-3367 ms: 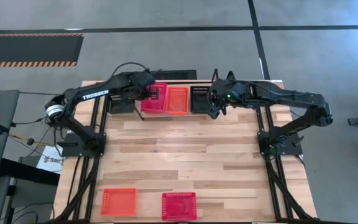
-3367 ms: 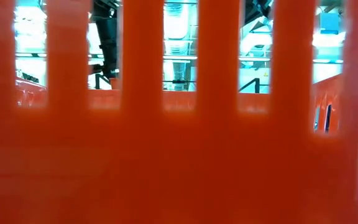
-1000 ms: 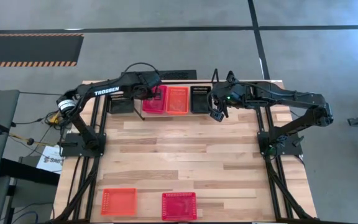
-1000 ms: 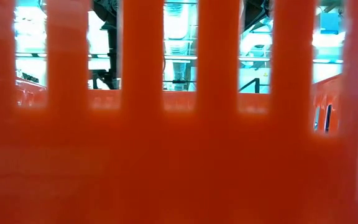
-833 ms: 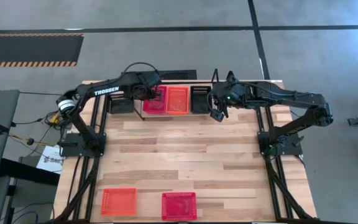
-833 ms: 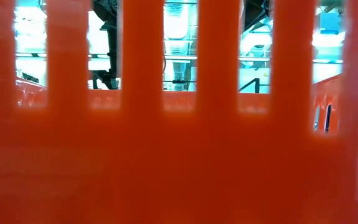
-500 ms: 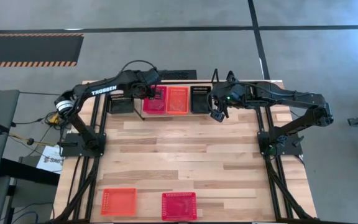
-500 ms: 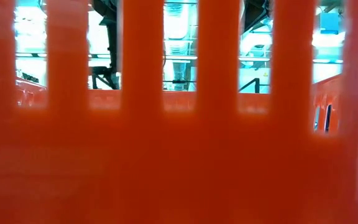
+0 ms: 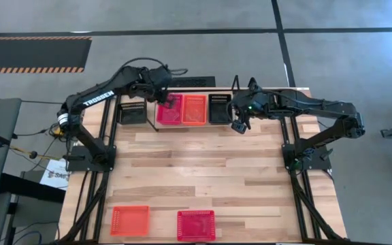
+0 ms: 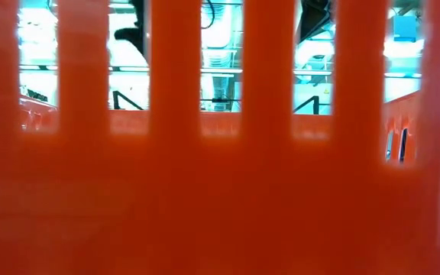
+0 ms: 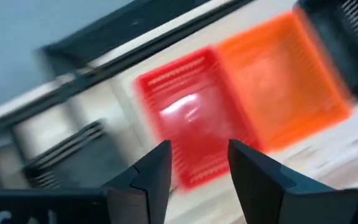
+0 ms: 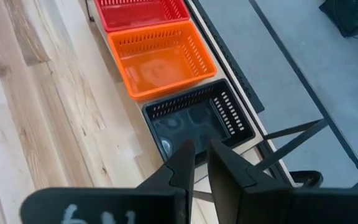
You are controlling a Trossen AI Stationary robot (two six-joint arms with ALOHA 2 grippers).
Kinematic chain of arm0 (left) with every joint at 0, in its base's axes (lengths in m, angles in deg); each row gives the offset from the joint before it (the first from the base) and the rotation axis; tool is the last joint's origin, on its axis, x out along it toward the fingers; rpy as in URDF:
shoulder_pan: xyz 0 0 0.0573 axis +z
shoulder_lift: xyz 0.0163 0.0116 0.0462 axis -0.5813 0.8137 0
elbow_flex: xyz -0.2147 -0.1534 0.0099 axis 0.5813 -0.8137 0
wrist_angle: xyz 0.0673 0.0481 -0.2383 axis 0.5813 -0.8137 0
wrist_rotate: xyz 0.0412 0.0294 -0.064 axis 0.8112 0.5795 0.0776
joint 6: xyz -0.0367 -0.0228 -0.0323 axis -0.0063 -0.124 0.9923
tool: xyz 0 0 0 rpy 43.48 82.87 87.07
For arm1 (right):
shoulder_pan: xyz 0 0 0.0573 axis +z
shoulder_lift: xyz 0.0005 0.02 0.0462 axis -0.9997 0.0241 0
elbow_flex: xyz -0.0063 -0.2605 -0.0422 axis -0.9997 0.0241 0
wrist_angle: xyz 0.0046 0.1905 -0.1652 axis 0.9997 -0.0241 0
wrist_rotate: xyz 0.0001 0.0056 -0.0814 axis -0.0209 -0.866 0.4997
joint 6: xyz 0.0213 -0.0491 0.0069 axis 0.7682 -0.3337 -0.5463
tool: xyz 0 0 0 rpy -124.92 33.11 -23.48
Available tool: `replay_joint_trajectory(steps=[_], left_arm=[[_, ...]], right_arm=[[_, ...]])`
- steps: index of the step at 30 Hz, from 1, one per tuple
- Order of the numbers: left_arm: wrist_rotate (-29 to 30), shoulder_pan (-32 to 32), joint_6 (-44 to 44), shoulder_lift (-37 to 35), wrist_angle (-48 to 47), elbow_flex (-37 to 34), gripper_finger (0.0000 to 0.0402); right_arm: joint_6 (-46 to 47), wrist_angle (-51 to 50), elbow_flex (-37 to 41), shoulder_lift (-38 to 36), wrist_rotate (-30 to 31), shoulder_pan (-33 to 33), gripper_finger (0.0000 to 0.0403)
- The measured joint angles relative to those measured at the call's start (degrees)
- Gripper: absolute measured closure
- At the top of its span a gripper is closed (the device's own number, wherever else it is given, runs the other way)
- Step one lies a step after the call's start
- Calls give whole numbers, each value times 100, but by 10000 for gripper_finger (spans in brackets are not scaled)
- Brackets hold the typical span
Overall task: Stack baskets on shelf by color
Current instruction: Stack the black bin on top of the black bin on the shelf
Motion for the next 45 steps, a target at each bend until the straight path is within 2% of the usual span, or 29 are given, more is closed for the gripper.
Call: replay_joint_trajectory(steps=[3,4,5,8,11,17,22,27,30,35,40,45], left_arm=[[608,-221,64,-34,-1269,342,256],[703,-294,32,-79,-1327,359,256],[605,-353,-129,-186,-1194,312,256],[-296,-448,-788,-509,-1067,154,256],[-331,-544,-954,-685,-1280,-67,256],[-336,-437,-1573,-1473,-1253,-1254,256],[-665,-82,-1815,-2152,-1275,-2588,257],[-602,251,-2171,-2506,-1141,-3637,267],[-507,403,-2771,-2508,-777,-4070,275],[-363,650,-3560,-2270,4,-4558,280],[-36,990,-4361,-1710,414,-4695,281],[-59,1374,-4990,-989,551,-4813,281]], right_arm=[[0,-36,2,0,0,2,337],[-2,-38,2,0,0,4,337],[-4,-36,2,0,-4,7,337],[-4,-36,2,0,-137,7,337],[-2,-24,2,2,-200,7,337],[238,-3,2,2,-266,13,337],[447,38,2,2,-276,13,337],[673,47,2,2,-289,13,337],[715,60,2,2,-630,13,337],[712,421,2,2,-1728,72,337],[675,1231,2,2,-2664,336,337],[635,2098,2,-47,-3149,699,337]])
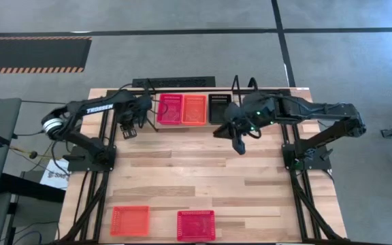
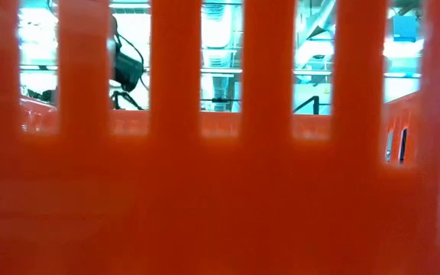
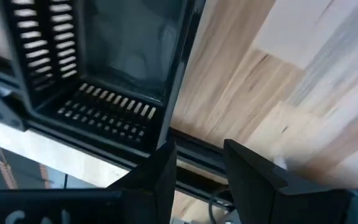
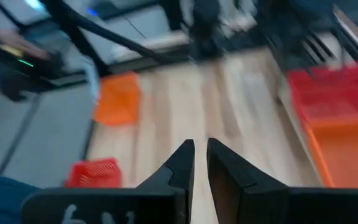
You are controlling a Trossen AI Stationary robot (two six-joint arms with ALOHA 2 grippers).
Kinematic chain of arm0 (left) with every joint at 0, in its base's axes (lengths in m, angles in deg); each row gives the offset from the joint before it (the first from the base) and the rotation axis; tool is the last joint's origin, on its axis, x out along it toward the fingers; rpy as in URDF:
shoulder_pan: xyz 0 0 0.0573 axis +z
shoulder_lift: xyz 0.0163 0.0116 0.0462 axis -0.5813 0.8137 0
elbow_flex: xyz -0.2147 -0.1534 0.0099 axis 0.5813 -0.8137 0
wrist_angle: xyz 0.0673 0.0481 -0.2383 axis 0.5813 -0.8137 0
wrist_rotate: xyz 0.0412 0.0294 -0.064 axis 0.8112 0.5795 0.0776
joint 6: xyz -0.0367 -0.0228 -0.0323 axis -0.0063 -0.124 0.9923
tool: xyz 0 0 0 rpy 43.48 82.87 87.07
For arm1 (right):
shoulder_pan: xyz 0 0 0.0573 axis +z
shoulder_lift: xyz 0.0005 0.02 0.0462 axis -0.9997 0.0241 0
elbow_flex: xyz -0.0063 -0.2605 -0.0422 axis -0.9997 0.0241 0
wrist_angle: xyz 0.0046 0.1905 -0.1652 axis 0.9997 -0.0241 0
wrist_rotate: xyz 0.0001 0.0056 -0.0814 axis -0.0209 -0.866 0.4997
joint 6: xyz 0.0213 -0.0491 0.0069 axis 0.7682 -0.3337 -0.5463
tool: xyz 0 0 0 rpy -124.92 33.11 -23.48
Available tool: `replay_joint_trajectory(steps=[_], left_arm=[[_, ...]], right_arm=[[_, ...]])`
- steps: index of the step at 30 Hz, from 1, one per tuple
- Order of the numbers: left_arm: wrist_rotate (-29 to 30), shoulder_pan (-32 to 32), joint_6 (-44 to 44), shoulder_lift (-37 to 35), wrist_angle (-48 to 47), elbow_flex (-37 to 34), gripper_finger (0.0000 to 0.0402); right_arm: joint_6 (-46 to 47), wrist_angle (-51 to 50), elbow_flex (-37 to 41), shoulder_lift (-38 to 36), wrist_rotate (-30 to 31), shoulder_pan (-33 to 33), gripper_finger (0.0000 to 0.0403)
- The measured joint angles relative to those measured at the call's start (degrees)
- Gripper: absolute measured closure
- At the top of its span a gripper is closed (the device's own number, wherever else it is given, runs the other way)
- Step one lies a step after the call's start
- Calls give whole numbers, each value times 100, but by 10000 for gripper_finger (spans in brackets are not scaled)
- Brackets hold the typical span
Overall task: Stack baskets on shelf by color
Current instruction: Stack the black bin on top of the black bin on the shelf
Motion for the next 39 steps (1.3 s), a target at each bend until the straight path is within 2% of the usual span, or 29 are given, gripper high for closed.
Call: replay_joint_trajectory(steps=[5,10,16,21,33,39], left_arm=[[146,190,-118,535,191,5,281],[157,228,-241,615,770,-7,281],[155,228,-272,613,917,-13,281],[130,228,185,620,681,299,281],[-203,212,730,593,-792,1990,281],[-805,202,755,580,-879,1956,281]], right_arm=[[-8,558,-6,-165,-78,353,337],[-7,782,-4,-392,-28,576,337],[9,1011,-6,-523,3,591,337],[10,956,-4,-532,14,586,337],[15,844,-4,-501,16,593,337],[15,835,-4,-552,16,595,337]])
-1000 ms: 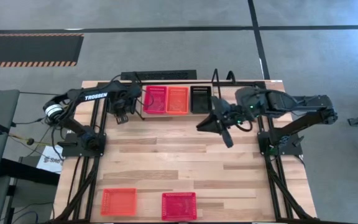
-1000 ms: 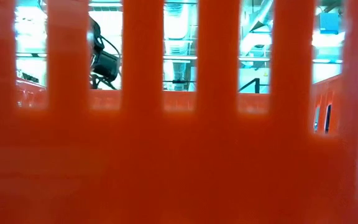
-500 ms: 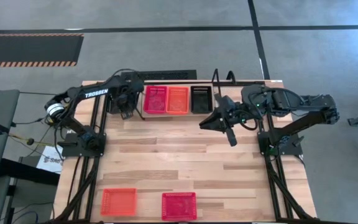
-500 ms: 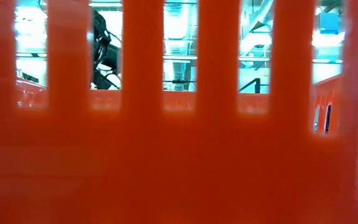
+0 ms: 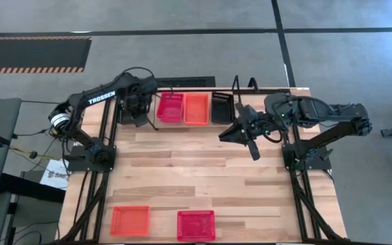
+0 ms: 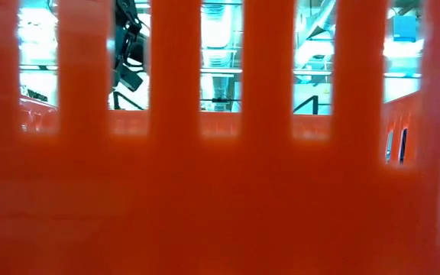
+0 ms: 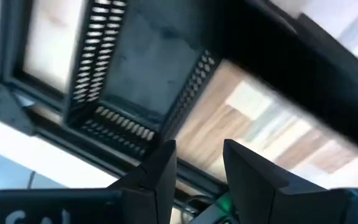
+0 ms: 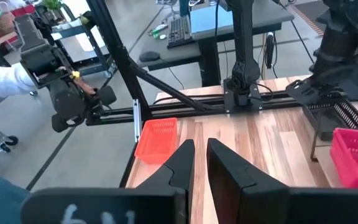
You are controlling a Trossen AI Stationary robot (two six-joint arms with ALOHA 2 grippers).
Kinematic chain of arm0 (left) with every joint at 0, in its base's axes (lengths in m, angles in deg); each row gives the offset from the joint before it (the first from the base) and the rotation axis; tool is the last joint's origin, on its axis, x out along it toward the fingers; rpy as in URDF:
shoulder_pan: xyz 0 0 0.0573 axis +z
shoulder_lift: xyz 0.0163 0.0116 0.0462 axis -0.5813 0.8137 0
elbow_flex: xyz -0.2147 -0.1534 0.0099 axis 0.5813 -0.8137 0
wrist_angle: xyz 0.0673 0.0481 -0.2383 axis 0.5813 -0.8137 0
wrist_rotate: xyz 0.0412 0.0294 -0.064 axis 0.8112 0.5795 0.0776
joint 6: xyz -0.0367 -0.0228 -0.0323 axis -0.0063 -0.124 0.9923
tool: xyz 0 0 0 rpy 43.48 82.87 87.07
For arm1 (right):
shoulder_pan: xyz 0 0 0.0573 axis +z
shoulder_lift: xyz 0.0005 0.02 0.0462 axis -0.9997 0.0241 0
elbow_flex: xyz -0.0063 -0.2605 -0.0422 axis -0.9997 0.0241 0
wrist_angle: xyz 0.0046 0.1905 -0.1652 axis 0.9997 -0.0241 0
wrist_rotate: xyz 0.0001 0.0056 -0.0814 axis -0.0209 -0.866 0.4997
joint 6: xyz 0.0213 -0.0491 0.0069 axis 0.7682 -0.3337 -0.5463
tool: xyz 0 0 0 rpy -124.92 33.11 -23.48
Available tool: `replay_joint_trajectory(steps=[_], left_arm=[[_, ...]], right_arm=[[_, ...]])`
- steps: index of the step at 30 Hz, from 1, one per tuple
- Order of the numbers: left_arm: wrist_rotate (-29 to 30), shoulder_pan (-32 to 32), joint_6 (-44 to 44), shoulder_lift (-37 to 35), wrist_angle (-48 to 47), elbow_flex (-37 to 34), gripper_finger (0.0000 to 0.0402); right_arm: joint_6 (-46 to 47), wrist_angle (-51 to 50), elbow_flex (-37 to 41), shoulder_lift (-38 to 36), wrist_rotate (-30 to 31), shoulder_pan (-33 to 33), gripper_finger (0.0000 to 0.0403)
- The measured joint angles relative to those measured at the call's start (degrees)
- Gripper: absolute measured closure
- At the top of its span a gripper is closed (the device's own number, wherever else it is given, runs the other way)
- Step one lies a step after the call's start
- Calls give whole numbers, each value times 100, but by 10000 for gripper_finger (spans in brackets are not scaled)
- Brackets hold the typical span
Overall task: Stack baskets on shelf by color
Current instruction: Stack the black bin on top of the black bin on the shelf
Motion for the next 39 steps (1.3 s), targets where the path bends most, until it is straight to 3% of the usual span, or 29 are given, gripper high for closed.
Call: replay_joint_trajectory(steps=[10,15,27,39], left_arm=[[-15,-62,412,-2,178,-359,281],[-432,-106,773,-2,69,-96,281],[-98,-355,1150,-604,-935,206,281],[1277,-355,4159,-2132,-791,206,281]], right_arm=[[0,-10,2,-110,-6,113,337],[-1,-52,1,-124,-8,143,337],[-30,-180,2,-122,-13,144,337],[-415,-200,2,-122,-17,146,337]])
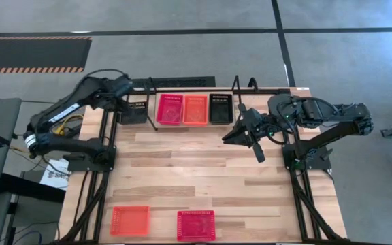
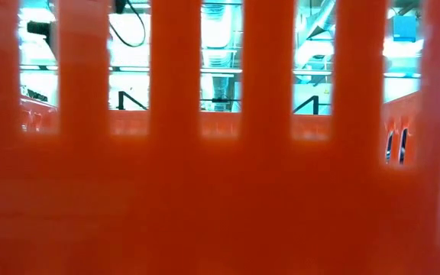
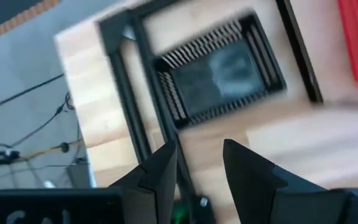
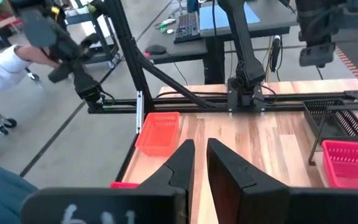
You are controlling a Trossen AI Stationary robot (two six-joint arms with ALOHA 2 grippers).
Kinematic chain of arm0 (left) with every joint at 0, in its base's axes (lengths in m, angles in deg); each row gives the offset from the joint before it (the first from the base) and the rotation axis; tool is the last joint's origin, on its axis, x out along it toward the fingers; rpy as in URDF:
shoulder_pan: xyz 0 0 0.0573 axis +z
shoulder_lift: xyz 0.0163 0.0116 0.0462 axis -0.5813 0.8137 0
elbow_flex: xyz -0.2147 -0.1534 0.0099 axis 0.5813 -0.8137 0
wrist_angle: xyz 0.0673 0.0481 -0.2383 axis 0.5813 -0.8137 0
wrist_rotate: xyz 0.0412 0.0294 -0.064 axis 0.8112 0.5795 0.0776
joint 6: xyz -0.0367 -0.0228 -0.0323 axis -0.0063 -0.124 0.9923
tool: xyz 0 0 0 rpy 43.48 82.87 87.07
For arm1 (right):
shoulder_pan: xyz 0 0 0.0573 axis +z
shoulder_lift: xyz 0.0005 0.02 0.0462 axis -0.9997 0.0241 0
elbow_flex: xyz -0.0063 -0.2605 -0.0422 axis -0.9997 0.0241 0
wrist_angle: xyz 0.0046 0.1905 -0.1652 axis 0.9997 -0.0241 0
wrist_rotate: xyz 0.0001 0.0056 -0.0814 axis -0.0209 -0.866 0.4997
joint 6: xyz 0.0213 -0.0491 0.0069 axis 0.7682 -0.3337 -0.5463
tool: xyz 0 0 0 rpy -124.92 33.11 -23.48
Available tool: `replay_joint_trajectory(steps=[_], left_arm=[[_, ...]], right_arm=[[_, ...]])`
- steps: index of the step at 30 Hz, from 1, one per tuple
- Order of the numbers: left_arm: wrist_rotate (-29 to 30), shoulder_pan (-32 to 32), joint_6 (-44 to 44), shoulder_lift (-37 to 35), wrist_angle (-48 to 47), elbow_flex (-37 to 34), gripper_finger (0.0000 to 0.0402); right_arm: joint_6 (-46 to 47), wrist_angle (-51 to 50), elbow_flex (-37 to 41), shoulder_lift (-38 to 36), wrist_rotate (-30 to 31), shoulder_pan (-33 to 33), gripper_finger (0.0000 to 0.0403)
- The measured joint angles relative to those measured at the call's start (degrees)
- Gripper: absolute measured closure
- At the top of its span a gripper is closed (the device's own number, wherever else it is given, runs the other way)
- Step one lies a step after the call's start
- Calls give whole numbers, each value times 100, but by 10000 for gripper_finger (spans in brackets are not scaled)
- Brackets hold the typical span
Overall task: Stack baskets on shelf by color
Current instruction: Stack the black bin on top of the black bin on the shelf
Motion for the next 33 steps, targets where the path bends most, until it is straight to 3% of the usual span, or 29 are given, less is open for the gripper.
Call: replay_joint_trajectory(steps=[8,15,23,33], left_arm=[[-56,432,724,-183,200,-84,281],[-663,1107,443,-172,546,-946,281],[-1002,1346,570,-187,679,-1795,281],[-1777,1691,650,-183,2128,-2655,281]], right_arm=[[-465,-6,0,2,-59,118,337],[-538,-142,0,2,-175,333,337],[-536,-331,0,2,-179,413,337],[-532,-363,0,2,-179,411,337]])
